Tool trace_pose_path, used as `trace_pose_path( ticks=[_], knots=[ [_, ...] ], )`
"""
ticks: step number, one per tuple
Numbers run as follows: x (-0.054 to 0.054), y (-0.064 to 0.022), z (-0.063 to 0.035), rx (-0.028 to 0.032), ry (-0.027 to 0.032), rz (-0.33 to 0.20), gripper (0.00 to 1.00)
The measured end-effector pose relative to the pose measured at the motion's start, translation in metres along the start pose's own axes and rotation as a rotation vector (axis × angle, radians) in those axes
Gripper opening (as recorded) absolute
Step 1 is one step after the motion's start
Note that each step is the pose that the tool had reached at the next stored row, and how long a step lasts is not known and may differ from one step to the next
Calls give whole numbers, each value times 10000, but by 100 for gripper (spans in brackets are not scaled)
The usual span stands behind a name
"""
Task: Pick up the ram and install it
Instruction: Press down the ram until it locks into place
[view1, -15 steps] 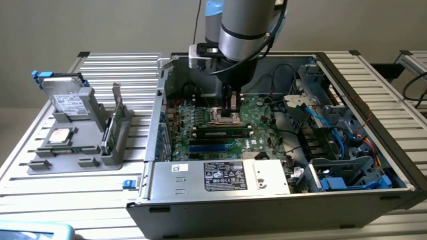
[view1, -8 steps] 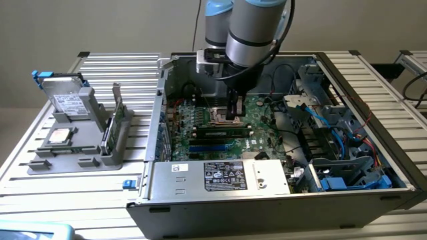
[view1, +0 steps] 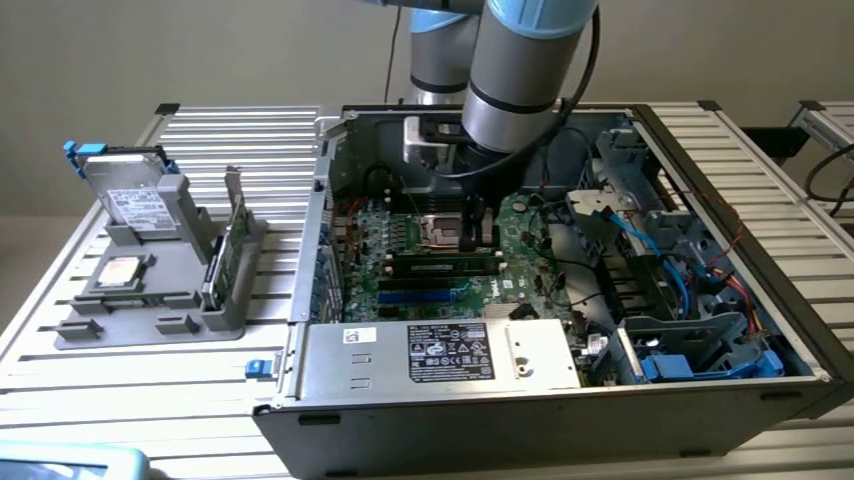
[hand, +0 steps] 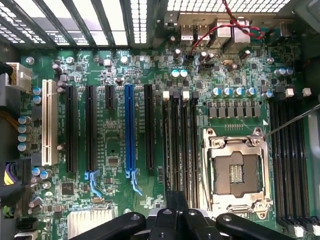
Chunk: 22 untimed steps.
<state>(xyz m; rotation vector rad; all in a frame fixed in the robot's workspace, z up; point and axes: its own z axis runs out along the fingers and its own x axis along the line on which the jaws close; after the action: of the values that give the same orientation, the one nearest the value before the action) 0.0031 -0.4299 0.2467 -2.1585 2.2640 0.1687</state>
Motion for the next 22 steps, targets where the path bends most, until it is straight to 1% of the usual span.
trace_pose_path(
  ticks=[2,4,5,7,9,13,18,21,22],
  knots=[
    [6,-41,18,-34,2,3,11],
    [10,-74,24,-156,14,14,11],
    [16,-88,34,-184,15,17,11],
    [35,-108,64,-212,14,18,11],
    [41,-140,83,-272,16,23,11],
    [46,-168,143,-326,21,28,11],
    [51,-195,205,-426,38,36,11],
    [54,-198,238,-466,47,40,11],
    [53,-198,240,-464,40,40,11]
  ],
)
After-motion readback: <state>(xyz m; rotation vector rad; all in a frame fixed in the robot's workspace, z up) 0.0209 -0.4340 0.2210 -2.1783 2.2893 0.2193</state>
